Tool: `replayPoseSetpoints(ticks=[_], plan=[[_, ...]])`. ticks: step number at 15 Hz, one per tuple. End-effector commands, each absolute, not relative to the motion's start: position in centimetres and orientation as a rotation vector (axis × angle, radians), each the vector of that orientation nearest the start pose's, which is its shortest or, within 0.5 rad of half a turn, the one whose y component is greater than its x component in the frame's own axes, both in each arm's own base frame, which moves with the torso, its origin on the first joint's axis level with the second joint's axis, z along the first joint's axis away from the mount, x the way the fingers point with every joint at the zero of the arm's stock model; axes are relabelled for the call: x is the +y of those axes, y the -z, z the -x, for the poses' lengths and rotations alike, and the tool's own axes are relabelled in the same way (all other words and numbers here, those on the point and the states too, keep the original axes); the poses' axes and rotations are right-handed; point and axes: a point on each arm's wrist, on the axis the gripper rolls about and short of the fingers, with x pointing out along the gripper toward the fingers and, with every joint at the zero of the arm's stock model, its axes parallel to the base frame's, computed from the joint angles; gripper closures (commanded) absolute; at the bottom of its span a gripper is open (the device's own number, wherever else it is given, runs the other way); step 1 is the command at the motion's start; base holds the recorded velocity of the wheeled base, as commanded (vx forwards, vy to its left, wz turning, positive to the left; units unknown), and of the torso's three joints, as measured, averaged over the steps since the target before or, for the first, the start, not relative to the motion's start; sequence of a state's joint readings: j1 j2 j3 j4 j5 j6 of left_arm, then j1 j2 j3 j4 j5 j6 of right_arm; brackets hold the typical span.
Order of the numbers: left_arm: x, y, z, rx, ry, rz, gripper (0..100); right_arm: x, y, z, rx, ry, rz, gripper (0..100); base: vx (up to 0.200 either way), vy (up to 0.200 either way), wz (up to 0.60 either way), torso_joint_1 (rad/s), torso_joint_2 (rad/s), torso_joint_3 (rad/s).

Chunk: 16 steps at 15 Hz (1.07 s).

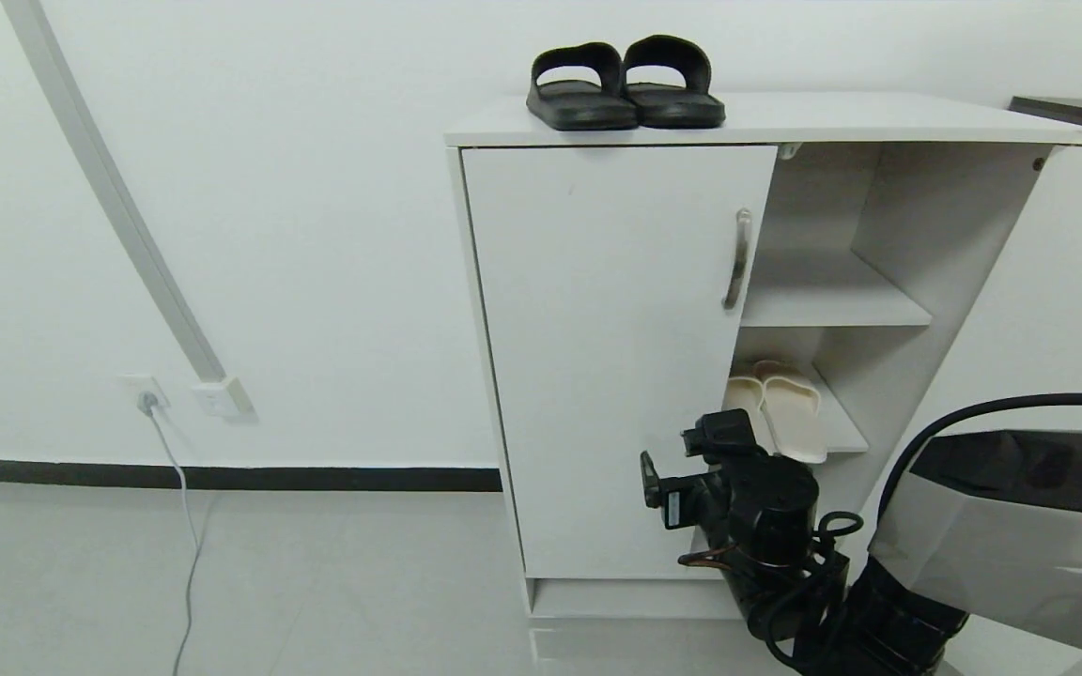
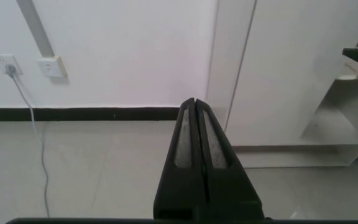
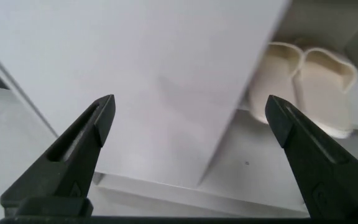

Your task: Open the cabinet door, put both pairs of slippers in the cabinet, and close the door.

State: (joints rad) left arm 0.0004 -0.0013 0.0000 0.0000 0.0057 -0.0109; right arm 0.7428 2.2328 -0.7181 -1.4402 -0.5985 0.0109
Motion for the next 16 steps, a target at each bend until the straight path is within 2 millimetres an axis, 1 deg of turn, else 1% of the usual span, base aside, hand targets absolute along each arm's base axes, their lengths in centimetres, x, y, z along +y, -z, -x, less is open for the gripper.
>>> replayPoseSetpoints(ticks=[1, 4, 7, 16], plan=[[0.01, -7.55, 2.28, 0.0, -0.008, 0.011, 100, 23.79, -5.93, -27.96, 0.06, -0.144, 0.036, 0, 0.0, 0.2, 0.0, 0.002, -0.01, 0.007], [0.01, -7.55, 2.28, 0.0, -0.008, 0.012, 100, 23.41, -5.95, -28.18, 0.054, -0.142, 0.03, 0, 0.0, 0.0, 0.0, 0.0, 0.0, 0.0], [0.01, -7.55, 2.28, 0.0, -0.008, 0.012, 100, 23.03, -5.93, -27.8, 0.029, -0.233, 0.01, 0, 0.0, 0.0, 0.0, 0.0, 0.0, 0.0], [0.01, -7.55, 2.28, 0.0, -0.008, 0.011, 100, 22.82, -5.79, -27.95, 0.027, -0.236, 0.03, 0, 0.0, 0.0, 0.0, 0.0, 0.0, 0.0]])
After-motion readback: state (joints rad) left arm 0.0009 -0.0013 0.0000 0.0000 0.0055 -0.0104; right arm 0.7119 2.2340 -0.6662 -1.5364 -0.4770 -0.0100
